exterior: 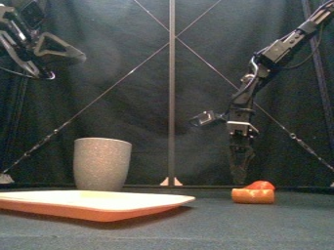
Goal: Pick the drumstick then place it on the pink plate
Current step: Pick the drumstick
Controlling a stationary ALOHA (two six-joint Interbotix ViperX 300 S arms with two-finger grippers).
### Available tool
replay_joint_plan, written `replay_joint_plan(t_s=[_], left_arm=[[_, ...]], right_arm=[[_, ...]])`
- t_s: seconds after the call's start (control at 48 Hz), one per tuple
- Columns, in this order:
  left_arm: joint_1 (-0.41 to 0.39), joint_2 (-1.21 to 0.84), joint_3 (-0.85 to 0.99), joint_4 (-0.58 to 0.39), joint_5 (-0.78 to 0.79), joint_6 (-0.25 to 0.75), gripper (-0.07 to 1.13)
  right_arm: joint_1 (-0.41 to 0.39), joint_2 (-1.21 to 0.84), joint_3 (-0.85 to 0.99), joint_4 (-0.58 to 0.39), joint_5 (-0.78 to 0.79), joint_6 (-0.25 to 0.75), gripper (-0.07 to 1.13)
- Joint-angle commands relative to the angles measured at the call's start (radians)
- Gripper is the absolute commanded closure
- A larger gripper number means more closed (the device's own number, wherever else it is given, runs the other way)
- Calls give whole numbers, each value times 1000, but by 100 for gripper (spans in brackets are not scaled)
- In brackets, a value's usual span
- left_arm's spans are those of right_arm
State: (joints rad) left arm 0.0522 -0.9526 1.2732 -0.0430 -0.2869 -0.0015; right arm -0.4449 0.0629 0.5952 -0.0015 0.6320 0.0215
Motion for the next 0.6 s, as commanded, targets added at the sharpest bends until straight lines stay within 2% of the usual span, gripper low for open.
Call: replay_joint_plan(t_s=[0.021,0.375,0.604], left_arm=[[2,5,-12,-3,-5,0,107],[-5,5,-12,-9,-5,0,107],[-9,5,-12,-9,-5,0,107]], right_arm=[[-23,-6,-9,-2,-5,0,18],[-52,28,-2,6,-6,0,21],[-52,29,6,12,-8,0,46]])
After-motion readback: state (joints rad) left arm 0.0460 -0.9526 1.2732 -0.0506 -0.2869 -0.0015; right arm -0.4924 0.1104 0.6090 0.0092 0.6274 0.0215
